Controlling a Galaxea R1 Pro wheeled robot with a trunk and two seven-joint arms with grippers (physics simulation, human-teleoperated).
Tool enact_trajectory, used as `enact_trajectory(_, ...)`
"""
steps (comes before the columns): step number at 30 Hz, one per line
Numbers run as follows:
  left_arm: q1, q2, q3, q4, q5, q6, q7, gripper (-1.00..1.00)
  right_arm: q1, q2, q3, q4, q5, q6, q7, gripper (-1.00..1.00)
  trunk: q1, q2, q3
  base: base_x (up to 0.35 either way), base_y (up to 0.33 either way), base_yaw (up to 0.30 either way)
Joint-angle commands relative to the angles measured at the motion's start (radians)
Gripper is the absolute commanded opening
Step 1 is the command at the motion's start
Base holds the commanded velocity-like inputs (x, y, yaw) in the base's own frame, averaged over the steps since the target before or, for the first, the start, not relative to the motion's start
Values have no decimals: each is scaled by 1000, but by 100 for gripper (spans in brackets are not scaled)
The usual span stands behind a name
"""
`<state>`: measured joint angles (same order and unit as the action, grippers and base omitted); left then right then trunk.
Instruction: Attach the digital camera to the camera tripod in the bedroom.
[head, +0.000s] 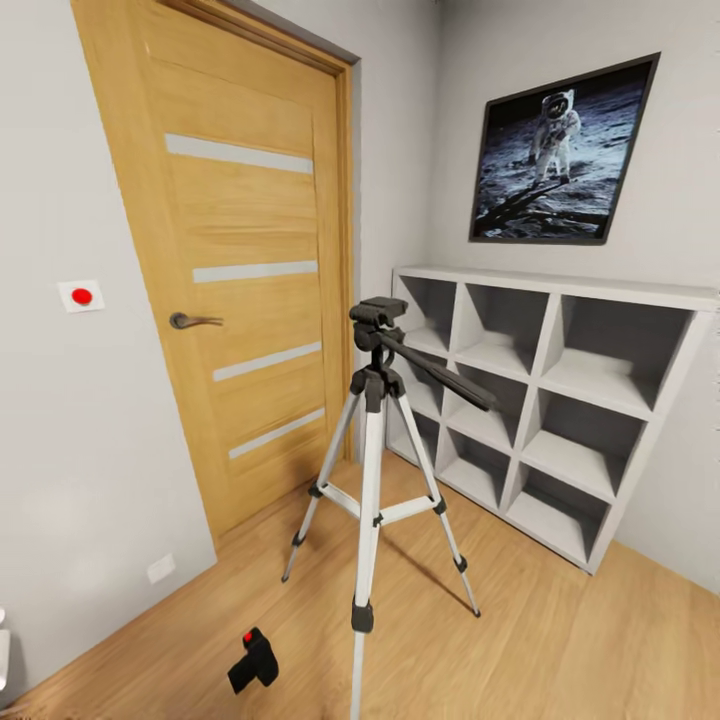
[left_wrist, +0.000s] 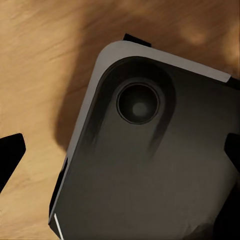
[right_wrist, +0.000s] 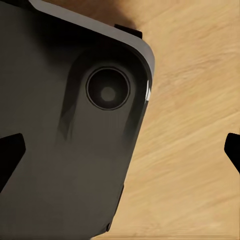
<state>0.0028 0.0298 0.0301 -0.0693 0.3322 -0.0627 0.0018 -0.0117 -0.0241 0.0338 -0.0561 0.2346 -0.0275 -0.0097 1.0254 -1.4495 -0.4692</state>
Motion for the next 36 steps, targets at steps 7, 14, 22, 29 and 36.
enact_trajectory(7,0,1,2,-1,5,0,0,100,-1,0,3,1,4,-2,-1,100,0,0,-1,-77,0,0)
enact_trajectory(14,0,1,3,-1,6,0,0,100,-1,5,2,1,5,8,0,100,0,0,-1,-11,0,0)
enact_trajectory(22,0,1,5,-1,7,0,0,100,-1,10,1,1,6,12,2,100,0,0,-1,-1,0,0)
enact_trajectory(29,0,1,6,-1,8,0,0,100,-1,9,0,1,5,14,0,100,0,0,-1,0,0,0)
enact_trajectory(36,0,0,8,-1,6,0,0,100,-1,8,0,1,5,11,-1,100,0,0,-1,0,0,0)
